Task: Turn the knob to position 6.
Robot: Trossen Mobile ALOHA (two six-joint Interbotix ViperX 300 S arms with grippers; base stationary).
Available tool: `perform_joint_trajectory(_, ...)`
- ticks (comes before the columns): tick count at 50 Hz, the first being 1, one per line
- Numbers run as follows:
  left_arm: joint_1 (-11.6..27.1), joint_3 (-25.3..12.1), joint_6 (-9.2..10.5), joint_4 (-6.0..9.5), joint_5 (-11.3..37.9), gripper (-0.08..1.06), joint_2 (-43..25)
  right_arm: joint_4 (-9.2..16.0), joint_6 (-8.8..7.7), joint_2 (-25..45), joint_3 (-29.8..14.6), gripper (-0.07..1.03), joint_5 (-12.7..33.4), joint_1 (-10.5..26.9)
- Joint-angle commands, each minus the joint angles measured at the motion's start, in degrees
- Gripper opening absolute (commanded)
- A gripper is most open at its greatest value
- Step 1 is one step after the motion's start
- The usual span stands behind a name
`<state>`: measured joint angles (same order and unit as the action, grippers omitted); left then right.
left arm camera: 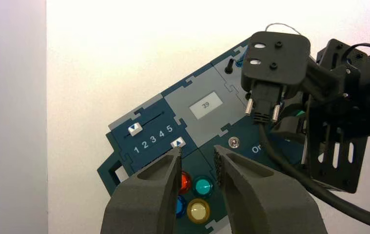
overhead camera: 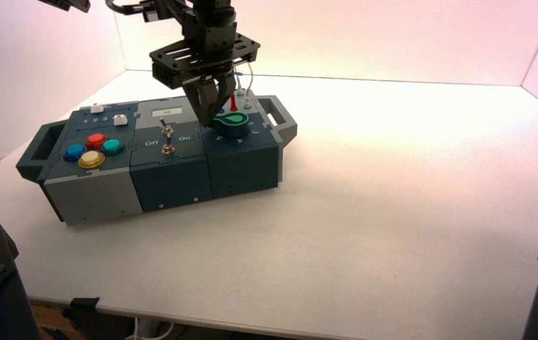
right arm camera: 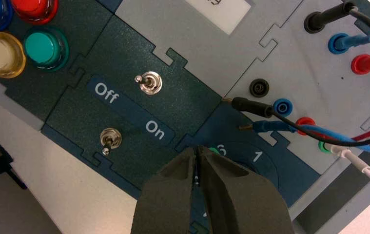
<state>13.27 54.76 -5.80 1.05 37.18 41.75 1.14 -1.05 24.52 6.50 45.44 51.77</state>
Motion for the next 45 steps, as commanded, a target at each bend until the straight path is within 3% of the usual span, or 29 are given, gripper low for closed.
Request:
perform_joint_trajectory(1,-0.4,-0.6,0.09,-0.18,-0.6,0.38,0.2,-0.1,-0.18,-1.2,-1.8,0.01,-0.2,0.1)
perform_joint_trajectory(45,-0.3,-0.6,0.09,-0.18,-0.5,0.38,0.4,-0.4,-0.18,-0.4,-3.2,0.01,-0.1,-0.7)
